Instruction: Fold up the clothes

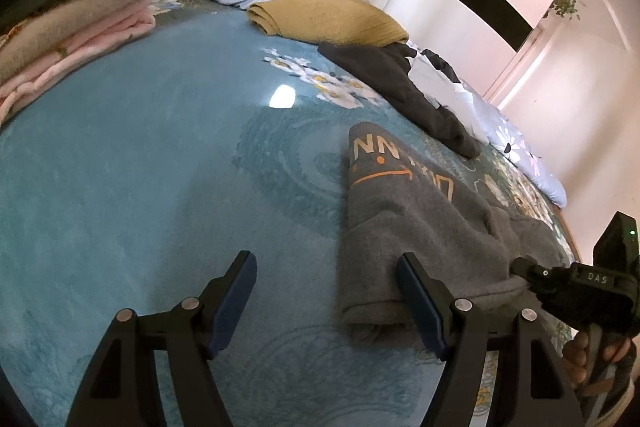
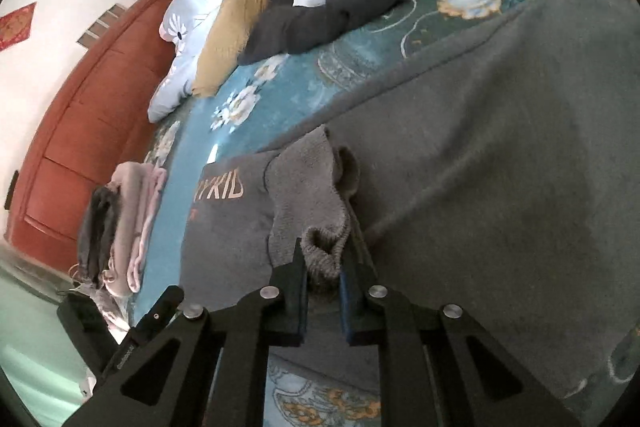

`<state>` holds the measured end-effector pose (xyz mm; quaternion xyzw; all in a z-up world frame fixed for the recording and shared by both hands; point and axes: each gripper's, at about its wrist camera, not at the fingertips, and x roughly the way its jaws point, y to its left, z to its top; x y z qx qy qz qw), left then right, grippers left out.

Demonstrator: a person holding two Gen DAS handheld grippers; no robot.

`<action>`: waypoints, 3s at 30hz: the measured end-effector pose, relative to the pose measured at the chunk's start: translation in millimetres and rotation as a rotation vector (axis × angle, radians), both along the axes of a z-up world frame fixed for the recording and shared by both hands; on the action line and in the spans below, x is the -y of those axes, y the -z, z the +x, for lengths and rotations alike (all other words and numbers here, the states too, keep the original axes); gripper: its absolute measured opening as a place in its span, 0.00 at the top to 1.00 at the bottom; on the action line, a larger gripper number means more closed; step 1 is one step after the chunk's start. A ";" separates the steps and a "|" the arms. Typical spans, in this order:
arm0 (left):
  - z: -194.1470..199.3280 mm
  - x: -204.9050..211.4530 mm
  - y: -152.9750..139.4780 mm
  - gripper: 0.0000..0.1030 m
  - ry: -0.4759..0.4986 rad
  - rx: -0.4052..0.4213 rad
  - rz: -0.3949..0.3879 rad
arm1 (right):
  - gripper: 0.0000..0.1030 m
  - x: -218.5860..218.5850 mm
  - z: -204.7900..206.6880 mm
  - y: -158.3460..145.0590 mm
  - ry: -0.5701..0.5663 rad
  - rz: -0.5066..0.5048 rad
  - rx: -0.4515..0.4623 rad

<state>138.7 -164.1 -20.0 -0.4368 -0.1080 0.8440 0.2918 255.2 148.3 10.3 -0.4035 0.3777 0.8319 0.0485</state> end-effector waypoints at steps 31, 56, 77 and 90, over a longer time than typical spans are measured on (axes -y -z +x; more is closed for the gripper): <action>4.8 1.3 -7.1 0.26 0.048 -0.023 0.071 | 0.82 7.4 9.2 -64.8 -0.038 0.061 -0.244; -47.1 -67.7 23.4 0.26 0.228 0.409 0.338 | 0.82 -88.7 57.2 25.1 0.220 -0.131 -0.023; -32.4 -71.0 15.4 0.88 0.126 0.320 0.319 | 0.82 -75.2 50.9 16.1 0.203 -0.077 0.016; -75.1 26.5 -13.2 0.90 -0.005 0.214 0.439 | 0.82 -6.3 -10.9 -5.9 0.038 -0.060 -0.014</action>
